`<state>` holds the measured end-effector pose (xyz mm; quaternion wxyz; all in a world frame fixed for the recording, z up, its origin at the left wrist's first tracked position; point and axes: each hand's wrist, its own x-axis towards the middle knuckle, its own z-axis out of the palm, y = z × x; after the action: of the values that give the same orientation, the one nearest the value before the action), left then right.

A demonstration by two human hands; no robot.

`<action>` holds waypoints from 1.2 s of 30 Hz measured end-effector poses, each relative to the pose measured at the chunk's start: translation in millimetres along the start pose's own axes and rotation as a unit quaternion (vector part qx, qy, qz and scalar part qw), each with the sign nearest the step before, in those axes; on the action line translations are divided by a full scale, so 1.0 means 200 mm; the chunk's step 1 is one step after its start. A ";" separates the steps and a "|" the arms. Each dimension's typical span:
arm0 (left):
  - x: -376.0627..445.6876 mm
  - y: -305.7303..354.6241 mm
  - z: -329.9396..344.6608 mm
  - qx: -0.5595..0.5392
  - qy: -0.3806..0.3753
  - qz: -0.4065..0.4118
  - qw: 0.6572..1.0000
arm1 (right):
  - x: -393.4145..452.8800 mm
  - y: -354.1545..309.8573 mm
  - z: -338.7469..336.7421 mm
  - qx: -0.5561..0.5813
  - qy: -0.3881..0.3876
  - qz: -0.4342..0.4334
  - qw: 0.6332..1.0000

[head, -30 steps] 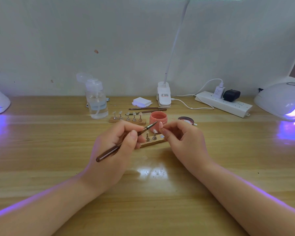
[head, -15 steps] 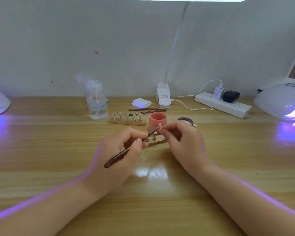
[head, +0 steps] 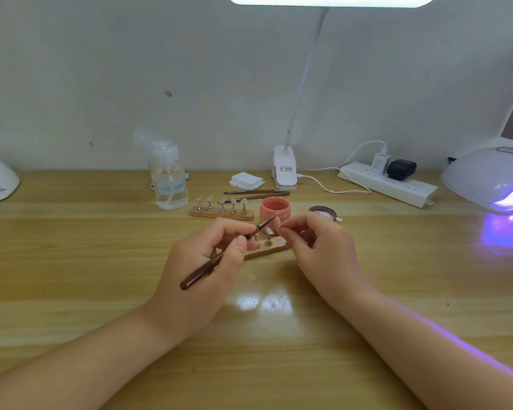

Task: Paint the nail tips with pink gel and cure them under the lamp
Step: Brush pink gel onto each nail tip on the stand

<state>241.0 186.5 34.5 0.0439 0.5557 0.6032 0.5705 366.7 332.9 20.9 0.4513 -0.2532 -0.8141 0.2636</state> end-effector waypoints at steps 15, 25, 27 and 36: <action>-0.01 0.01 -0.01 0.003 -0.010 0.014 1.000 | 0.00 0.01 0.00 0.020 -0.005 0.008 1.000; 0.00 0.00 0.00 -0.088 0.006 -0.028 0.996 | 0.00 0.01 0.01 0.071 -0.014 0.022 0.997; 0.00 0.00 0.00 -0.094 0.006 -0.013 0.995 | 0.00 0.01 0.01 0.084 -0.016 0.030 0.996; 0.03 -0.02 0.00 -0.058 0.047 -0.038 0.996 | -0.01 -0.02 0.00 0.133 -0.030 0.032 0.990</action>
<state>236.2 191.9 33.7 0.0690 0.5016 0.5908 0.6282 366.4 328.9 22.4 0.4480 -0.2087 -0.7763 0.3914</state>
